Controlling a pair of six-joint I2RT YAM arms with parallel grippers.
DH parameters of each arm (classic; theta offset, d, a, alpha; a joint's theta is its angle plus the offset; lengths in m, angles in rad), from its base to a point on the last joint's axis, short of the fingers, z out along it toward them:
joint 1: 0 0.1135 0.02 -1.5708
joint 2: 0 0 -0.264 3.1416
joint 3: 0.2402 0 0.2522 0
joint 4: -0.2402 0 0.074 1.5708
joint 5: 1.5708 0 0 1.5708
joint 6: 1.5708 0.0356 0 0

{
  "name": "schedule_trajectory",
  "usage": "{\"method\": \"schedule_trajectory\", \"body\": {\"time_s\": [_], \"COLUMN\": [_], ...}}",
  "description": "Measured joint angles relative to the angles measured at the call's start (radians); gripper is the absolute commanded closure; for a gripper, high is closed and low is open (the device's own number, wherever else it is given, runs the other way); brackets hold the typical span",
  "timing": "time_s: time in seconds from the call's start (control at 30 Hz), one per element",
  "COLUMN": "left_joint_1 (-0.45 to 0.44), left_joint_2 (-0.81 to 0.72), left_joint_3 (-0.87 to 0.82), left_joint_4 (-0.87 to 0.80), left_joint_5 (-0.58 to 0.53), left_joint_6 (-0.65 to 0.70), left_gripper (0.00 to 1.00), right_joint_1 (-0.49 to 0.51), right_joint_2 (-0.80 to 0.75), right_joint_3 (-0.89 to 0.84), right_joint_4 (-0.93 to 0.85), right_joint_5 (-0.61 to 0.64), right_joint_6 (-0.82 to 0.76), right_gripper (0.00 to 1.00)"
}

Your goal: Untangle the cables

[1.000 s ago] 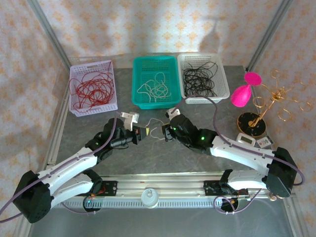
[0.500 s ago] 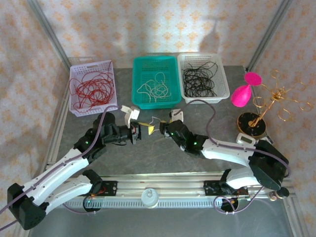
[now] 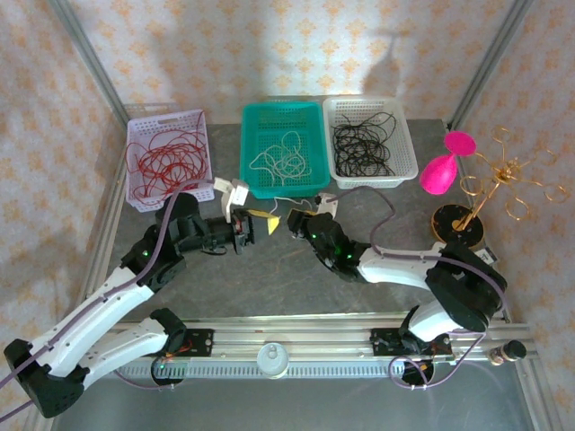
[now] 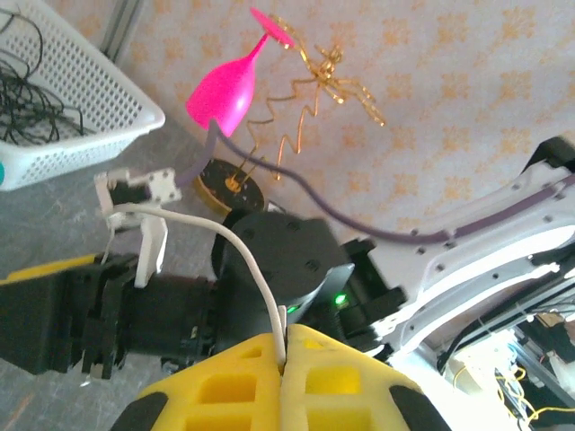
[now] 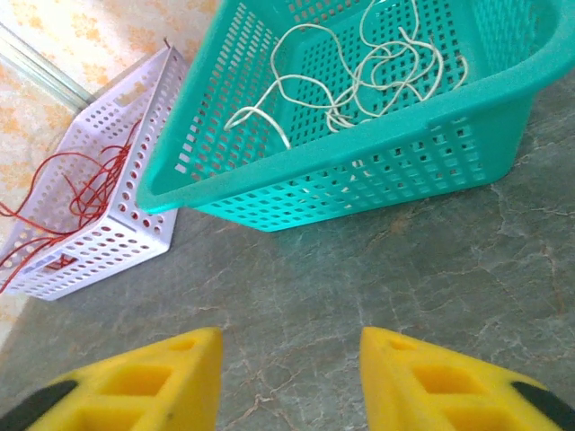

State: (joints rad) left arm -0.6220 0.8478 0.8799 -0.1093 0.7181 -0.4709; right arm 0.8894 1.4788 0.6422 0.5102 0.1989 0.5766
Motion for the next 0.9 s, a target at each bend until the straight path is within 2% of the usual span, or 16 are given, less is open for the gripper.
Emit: {"method": "schedule_trajectory", "body": {"time_s": [0.1, 0.23, 0.33, 0.7, 0.77, 0.9], "left_joint_1": [0.000, 0.000, 0.000, 0.000, 0.000, 0.000], "left_joint_2": [0.008, 0.035, 0.062, 0.176, 0.183, 0.191], "left_joint_3": [0.102, 0.246, 0.332, 0.458, 0.459, 0.459], "left_joint_4": [-0.048, -0.092, -0.125, -0.217, -0.222, -0.225], "left_joint_5": [-0.026, -0.063, -0.096, -0.163, -0.169, -0.177], "left_joint_6": [0.026, 0.064, 0.098, 0.172, 0.182, 0.186], "left_gripper": [1.00, 1.00, 1.00, 1.00, 1.00, 1.00], "right_joint_1": [-0.001, 0.000, 0.000, 0.000, -0.003, -0.020], "right_joint_2": [0.034, 0.070, 0.084, 0.053, 0.006, -0.123], "right_joint_3": [-0.007, -0.046, -0.080, -0.165, -0.175, -0.187], "right_joint_4": [0.018, 0.041, 0.059, 0.102, 0.095, 0.090], "right_joint_5": [-0.010, -0.020, -0.022, -0.012, -0.012, -0.043], "right_joint_6": [-0.003, -0.003, -0.008, -0.033, -0.038, -0.058], "right_gripper": [0.77, 0.88, 1.00, 0.98, 0.90, 0.66]}}
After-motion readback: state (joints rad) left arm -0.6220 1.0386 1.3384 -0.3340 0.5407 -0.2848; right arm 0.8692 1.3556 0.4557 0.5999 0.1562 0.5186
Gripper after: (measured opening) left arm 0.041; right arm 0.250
